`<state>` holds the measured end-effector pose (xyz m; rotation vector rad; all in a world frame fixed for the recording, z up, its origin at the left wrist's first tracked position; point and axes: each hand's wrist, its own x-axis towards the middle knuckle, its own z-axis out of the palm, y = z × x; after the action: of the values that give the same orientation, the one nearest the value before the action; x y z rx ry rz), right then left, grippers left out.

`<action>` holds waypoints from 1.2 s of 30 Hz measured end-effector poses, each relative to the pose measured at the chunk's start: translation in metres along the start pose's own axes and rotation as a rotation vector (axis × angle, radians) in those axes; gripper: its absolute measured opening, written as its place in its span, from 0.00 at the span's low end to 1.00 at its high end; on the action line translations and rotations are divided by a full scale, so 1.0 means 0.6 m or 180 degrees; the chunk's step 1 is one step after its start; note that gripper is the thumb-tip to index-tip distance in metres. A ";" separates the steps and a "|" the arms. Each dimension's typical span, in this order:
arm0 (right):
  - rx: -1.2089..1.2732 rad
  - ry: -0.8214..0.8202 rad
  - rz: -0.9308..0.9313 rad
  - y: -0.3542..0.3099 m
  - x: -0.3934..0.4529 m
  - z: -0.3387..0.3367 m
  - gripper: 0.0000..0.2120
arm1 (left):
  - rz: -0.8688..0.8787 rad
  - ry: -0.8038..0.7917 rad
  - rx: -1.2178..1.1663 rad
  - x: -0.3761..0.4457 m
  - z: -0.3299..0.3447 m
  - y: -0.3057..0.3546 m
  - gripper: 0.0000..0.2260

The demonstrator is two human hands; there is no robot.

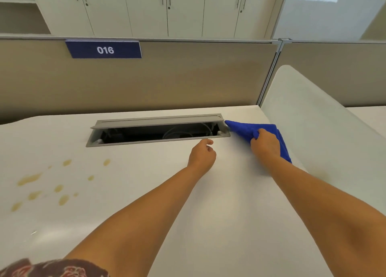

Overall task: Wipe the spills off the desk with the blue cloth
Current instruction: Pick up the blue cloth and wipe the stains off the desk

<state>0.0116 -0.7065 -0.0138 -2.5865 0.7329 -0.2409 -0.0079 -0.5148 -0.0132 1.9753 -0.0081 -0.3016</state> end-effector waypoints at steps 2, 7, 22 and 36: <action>-0.0183 -0.0012 -0.0193 -0.030 -0.014 -0.023 0.11 | 0.0007 0.0014 -0.0033 -0.022 -0.024 -0.002 0.17; -0.0713 0.0113 -0.0729 -0.124 -0.068 -0.084 0.11 | 0.0021 0.0072 -0.0106 -0.075 -0.092 -0.030 0.16; -0.0608 -0.0400 -0.1496 -0.453 -0.371 -0.160 0.11 | 0.0811 0.0714 0.0089 -0.190 -0.462 -0.101 0.29; -0.0492 -0.0747 -0.1727 -0.615 -0.531 -0.014 0.05 | 0.1395 0.0860 0.2162 -0.267 -0.741 -0.159 0.08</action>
<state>-0.0911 -0.2582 0.1475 -2.8490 -0.0452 -0.0389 -0.0802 -0.0530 0.1042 2.5948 -0.4112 0.2986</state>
